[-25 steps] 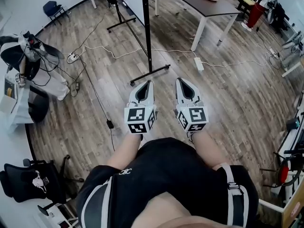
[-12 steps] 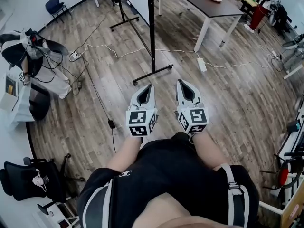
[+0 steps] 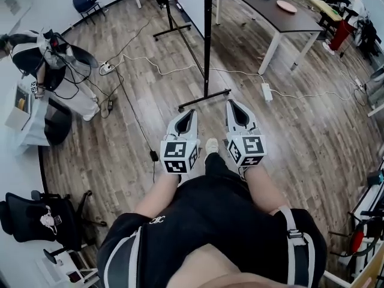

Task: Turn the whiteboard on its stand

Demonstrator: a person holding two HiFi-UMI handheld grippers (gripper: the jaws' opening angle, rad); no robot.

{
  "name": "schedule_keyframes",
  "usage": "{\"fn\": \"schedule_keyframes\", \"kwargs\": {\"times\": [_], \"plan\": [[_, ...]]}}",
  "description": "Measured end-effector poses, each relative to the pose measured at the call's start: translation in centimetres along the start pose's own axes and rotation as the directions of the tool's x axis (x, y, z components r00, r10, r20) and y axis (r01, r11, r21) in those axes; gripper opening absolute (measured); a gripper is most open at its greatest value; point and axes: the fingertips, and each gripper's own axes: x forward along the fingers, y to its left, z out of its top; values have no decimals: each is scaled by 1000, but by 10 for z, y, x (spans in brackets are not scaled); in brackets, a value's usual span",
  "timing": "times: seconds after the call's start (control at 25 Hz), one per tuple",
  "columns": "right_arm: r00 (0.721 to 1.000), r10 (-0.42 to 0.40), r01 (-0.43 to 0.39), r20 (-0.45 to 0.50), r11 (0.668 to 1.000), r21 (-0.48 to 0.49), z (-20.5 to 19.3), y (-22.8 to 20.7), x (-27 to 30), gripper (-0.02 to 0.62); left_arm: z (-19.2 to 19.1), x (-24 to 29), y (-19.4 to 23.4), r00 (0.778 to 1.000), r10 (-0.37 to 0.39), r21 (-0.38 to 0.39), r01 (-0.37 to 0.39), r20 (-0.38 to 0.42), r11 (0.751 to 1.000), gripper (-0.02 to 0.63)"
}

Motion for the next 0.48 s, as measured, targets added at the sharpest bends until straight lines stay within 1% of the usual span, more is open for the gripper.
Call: {"fn": "schedule_keyframes", "kwargs": {"times": [0.12,0.24,0.36,0.48], "plan": [[1000,14,-14,9,1000,0,-1,-1,25,6,2,12,21,1000,21,6,-21,0,1000,9],[999,29,-29,25,1000,-7,-2,-8,51,6,4,34,35,1000,24,15,-24,5,1000,9],[999,38,-38,28,999,-14,-8,-24,77,6,5,61,46,1000,25,30,-25,4,999,9],[999,43,-43,19,999,2,-13,-40,112,6,10,93,64,999,35,33,-35,-9,999,9]]}}
